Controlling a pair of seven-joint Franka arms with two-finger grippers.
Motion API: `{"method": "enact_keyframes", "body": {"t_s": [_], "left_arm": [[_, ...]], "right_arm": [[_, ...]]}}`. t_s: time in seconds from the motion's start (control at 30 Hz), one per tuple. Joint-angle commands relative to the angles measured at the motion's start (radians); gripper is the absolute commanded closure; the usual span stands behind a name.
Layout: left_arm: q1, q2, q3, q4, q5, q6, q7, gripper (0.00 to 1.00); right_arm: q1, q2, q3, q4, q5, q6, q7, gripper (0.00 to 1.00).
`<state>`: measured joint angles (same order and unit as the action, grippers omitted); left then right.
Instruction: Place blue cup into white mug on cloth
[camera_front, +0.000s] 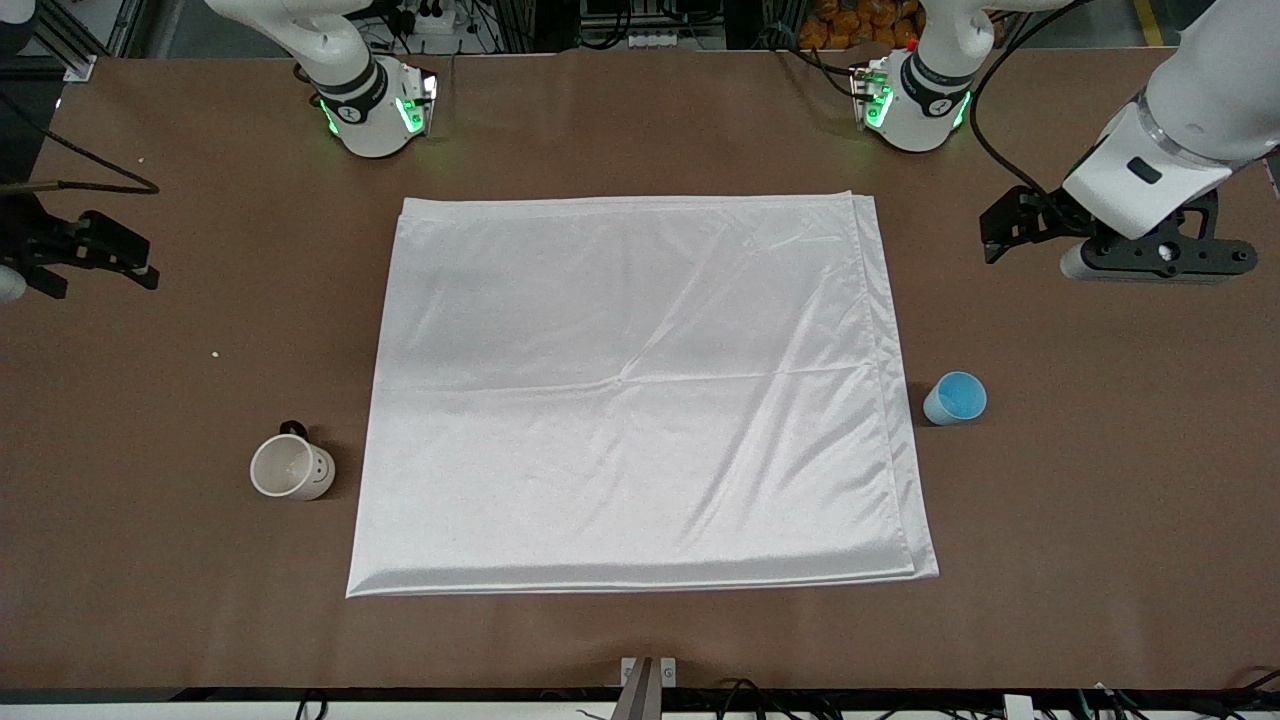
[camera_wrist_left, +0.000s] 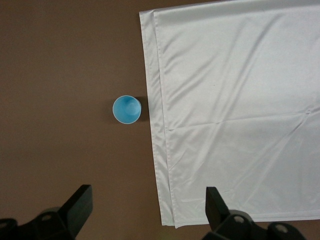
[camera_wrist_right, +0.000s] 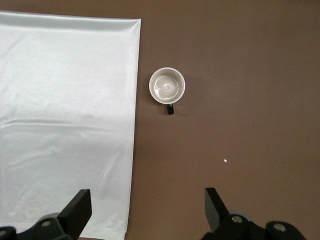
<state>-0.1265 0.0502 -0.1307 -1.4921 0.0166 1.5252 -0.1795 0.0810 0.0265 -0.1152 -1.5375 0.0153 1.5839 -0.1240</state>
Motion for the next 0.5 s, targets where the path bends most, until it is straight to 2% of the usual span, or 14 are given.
{"method": "enact_keyframes", "body": {"t_s": [0.0,0.47], "left_arm": [[-0.005,0.011,-0.001,0.032,0.023,-0.002,0.000,0.00],[-0.005,0.034,-0.004,0.027,0.031,0.009,-0.024,0.00]], "right_arm": [[-0.029,-0.039,0.023,-0.038,0.005,-0.024,0.012,0.00],[-0.036,-0.045,0.025,-0.062,0.006,-0.024,0.012,0.00]]}}
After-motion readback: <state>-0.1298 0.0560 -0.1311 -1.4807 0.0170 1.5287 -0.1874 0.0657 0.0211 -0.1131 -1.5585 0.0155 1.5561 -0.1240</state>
